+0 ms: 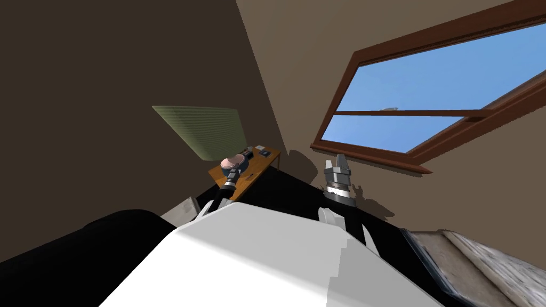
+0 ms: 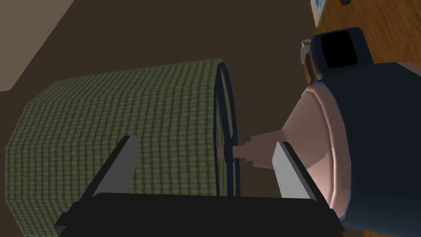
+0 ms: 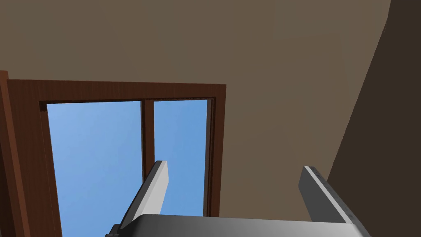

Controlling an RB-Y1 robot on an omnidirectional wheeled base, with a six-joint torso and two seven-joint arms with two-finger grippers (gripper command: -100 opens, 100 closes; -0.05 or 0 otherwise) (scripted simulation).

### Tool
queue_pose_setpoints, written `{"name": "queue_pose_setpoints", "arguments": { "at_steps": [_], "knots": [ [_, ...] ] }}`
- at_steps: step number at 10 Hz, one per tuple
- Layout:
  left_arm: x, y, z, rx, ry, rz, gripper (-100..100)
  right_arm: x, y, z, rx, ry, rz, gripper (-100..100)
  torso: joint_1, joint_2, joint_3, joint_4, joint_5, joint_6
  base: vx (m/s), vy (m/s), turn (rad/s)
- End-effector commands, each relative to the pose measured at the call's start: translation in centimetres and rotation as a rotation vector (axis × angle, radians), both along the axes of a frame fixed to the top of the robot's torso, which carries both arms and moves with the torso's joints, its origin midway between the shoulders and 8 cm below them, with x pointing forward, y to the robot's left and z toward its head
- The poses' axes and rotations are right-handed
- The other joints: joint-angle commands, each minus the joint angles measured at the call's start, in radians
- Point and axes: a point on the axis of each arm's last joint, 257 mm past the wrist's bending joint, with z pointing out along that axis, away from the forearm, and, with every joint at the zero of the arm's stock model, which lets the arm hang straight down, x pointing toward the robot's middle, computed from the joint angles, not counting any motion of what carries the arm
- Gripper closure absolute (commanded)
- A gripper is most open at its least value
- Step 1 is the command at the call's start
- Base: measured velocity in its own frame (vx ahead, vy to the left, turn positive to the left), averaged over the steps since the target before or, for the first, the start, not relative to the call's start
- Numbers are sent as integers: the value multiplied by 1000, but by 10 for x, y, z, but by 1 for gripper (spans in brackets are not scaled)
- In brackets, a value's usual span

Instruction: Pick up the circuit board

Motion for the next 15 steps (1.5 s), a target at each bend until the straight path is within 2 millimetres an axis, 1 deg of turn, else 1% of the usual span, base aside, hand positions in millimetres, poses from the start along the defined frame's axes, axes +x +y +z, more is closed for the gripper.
{"name": "queue_pose_setpoints", "arguments": {
  "at_steps": [1, 4, 7, 12, 15],
  "knots": [
    [-10, 13, -27, -33, 73, 33, -100, 0, 0, 0, 0, 0, 0, 0, 0, 0, 0, 0, 0, 0, 111, -120, 102],
    [-26, 35, -73, -95, 189, 93, -100, 0, 0, 0, 0, 0, 0, 0, 3, 1, 1, 0, 1, 0, 111, -101, 81],
    [-44, 55, -113, -165, 288, 153, -100, 0, 0, 0, 0, 0, 0, 0, 6, 1, 0, 0, 1, 0, 117, -70, 86],
    [-76, 82, -174, -313, 427, 261, -100, 0, 0, 0, 0, 0, 0, 0, 9, -3, -2, -1, 2, 0, 147, -38, 81],
    [-96, 97, -208, -414, 500, 328, -100, 0, 0, 0, 0, 0, 0, 0, 8, -4, -2, -1, 2, 0, 178, -39, 84]
  ]
}}
